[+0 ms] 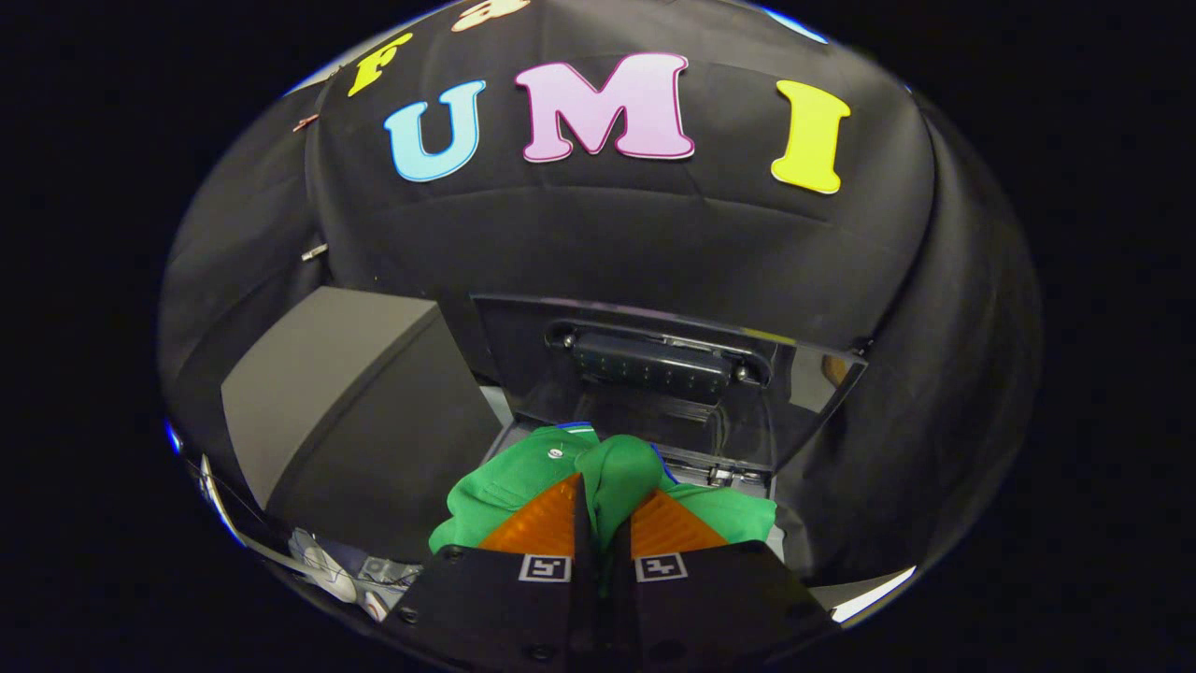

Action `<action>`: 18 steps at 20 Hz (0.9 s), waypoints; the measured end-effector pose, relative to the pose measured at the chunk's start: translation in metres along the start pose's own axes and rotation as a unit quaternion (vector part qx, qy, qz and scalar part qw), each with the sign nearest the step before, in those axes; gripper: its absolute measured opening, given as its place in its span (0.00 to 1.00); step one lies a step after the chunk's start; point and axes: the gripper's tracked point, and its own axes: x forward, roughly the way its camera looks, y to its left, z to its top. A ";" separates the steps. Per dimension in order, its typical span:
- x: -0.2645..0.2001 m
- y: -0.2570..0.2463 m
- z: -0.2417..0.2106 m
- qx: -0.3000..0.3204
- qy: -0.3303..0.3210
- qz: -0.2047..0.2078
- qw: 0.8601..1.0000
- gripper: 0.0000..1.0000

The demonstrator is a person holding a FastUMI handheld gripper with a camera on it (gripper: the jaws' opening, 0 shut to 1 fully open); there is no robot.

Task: Put the clothes into the washing machine and then close the washing machine lid.

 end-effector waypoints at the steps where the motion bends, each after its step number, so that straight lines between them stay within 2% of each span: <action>1: 0.007 -0.001 -0.006 0.000 0.005 0.004 1.000 0.10; 6: 0.040 -0.003 -0.037 0.029 0.040 0.009 0.999 0.10; 11: 0.081 -0.022 -0.075 0.053 0.079 -0.030 0.995 0.11; 18: 0.116 -0.027 -0.106 0.007 0.081 -0.054 0.995 0.11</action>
